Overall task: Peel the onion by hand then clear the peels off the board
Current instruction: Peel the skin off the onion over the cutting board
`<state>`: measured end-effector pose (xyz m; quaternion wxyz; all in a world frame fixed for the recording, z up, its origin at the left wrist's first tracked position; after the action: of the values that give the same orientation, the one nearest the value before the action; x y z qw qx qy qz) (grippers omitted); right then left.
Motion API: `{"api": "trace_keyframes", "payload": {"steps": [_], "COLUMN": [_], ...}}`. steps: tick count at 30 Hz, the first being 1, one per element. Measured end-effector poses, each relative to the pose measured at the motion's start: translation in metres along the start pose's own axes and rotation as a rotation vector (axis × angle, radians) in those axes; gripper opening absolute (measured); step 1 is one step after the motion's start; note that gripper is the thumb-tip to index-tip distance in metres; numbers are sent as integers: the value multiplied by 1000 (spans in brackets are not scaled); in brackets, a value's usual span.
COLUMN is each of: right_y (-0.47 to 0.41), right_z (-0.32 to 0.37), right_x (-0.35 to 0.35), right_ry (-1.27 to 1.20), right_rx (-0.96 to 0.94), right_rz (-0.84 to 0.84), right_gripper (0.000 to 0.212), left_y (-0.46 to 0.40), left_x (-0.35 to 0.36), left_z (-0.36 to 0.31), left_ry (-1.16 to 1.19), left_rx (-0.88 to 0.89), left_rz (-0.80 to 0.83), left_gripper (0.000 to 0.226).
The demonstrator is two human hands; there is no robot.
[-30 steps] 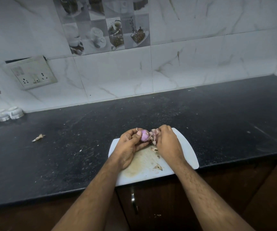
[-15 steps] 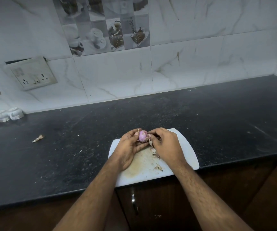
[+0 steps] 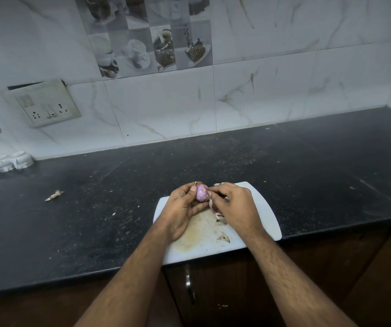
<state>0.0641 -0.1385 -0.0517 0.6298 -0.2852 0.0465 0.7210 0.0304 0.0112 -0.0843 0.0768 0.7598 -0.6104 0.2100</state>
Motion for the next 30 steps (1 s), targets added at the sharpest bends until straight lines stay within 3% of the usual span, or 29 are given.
{"api": "trace_keyframes", "payload": {"steps": [19,24,30], "right_y": [-3,-7,-6], "right_z": [-3,-5,-3], "right_x": [-2,9,6], "right_ry": [37,-54,-63], "right_rx": [40,42,34], "right_rz": [-62,120,62], "right_gripper": [13,24,18], "left_y": [0,0,-2], "left_x": [0,-1,-1], "left_z": [1,2,4], "left_ry": [7,39,9], "left_rx": [-4,-43,-37], "left_rz": [54,52,69], "left_gripper": [31,37,35]}}
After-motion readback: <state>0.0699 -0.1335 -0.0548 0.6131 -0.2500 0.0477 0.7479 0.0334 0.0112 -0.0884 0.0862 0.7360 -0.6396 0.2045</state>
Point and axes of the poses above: each hand's wrist, its own y-axis away from the middle knuckle, its own x-axis out of the palm, z = x × y, the point moved 8 cm from there along -y, towards the middle knuckle, and after that the axes turned 12 degrees about x, right-handed, at the moved point
